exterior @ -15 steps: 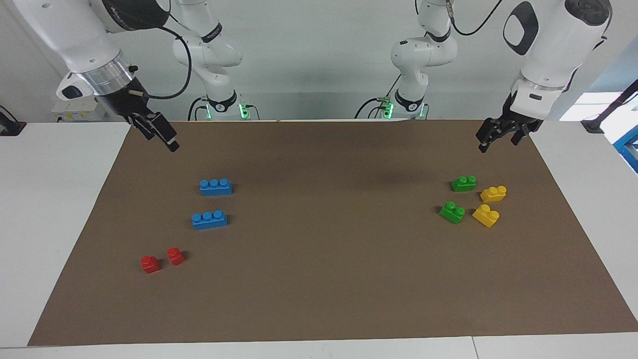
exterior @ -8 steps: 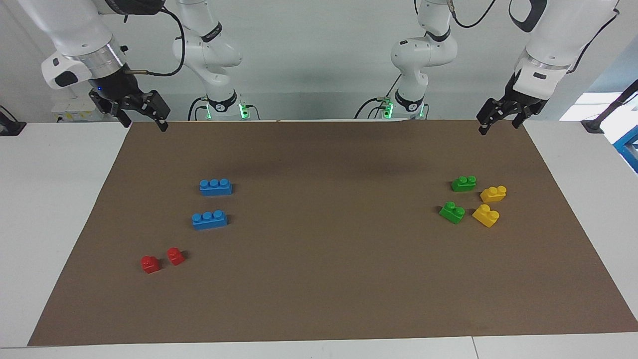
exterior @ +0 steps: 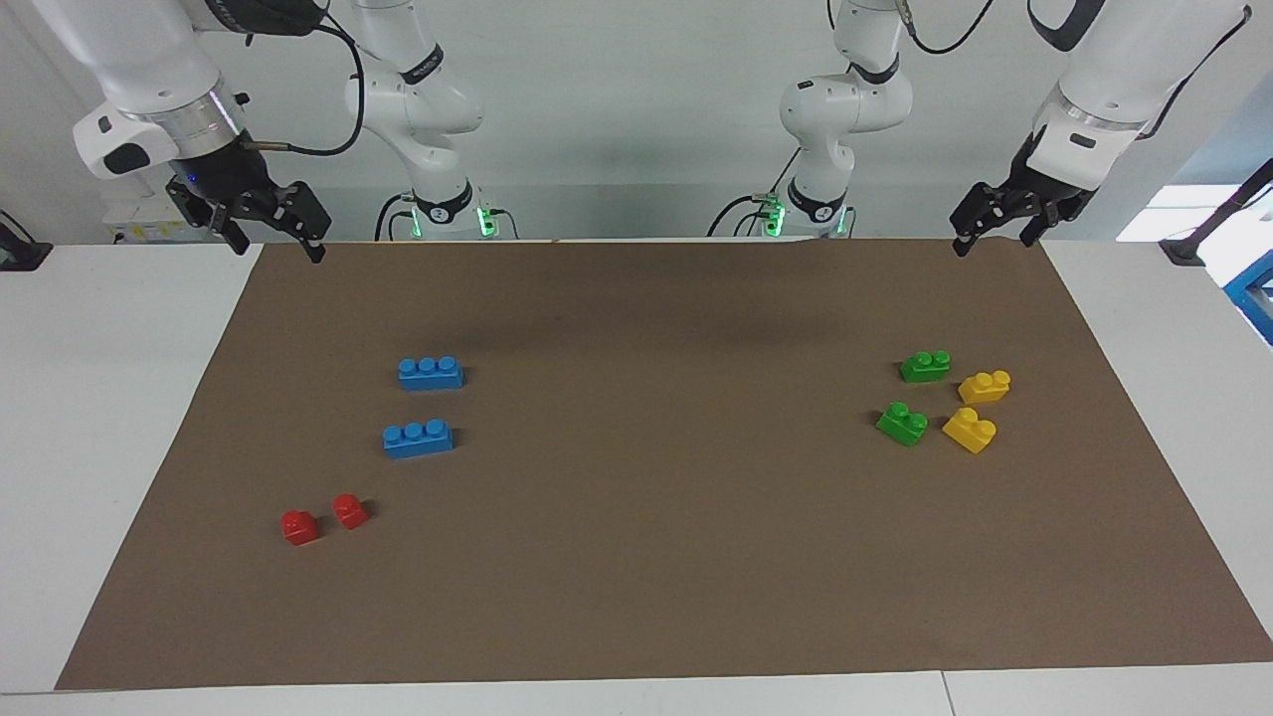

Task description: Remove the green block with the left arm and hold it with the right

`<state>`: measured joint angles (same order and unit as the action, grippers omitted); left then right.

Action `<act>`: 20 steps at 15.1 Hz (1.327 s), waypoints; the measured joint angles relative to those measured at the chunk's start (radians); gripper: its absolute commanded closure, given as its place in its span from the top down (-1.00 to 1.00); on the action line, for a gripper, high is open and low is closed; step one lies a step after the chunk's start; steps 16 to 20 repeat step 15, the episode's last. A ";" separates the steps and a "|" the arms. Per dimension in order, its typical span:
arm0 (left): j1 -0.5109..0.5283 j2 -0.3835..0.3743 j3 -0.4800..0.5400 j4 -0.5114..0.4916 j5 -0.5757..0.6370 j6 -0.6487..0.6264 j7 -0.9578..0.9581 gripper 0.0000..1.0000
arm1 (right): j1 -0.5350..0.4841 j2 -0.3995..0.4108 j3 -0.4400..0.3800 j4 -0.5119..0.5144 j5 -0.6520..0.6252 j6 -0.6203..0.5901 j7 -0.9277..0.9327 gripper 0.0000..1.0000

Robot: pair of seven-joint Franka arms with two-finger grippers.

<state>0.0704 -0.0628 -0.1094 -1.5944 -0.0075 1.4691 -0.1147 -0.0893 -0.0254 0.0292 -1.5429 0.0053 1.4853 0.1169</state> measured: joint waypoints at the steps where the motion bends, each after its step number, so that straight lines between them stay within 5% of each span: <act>1: -0.001 0.002 -0.001 0.008 -0.001 -0.008 0.001 1.00 | 0.000 0.000 -0.001 0.000 0.000 0.000 0.000 1.00; 20: -0.002 0.009 0.000 0.035 -0.005 -0.013 0.026 1.00 | 0.000 0.000 -0.003 0.000 0.000 0.000 -0.001 1.00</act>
